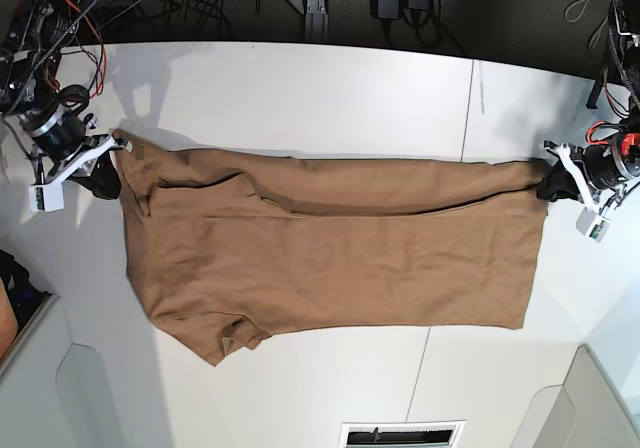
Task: Layout the t-shirt on the table in an organized manner, then fold the t-shirt properly
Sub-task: 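Release the folded edge and regrasp the fold with both grippers, then release the fold and move the right gripper to the shirt's hem corner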
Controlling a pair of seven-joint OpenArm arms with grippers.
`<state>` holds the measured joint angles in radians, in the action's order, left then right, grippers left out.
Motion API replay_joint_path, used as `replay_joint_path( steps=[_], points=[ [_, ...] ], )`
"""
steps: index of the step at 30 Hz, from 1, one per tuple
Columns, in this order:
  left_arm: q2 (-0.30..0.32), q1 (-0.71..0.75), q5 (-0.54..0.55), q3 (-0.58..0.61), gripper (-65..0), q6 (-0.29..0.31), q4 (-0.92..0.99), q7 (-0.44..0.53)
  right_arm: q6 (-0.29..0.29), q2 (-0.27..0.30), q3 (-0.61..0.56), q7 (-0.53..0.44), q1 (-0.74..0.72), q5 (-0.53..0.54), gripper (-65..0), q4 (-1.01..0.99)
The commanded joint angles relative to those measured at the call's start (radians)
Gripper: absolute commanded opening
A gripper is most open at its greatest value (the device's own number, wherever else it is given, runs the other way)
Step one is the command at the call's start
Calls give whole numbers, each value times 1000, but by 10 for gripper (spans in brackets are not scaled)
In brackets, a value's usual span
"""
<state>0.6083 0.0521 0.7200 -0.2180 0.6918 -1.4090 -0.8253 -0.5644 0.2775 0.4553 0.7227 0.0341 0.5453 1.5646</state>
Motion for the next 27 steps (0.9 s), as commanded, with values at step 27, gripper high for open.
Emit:
replay_joint_path(
  steps=[27],
  points=[
    [53,182,84,23,-650,6,-35,-60,11,87,-140,-4,201,-63,-650,5]
  ],
)
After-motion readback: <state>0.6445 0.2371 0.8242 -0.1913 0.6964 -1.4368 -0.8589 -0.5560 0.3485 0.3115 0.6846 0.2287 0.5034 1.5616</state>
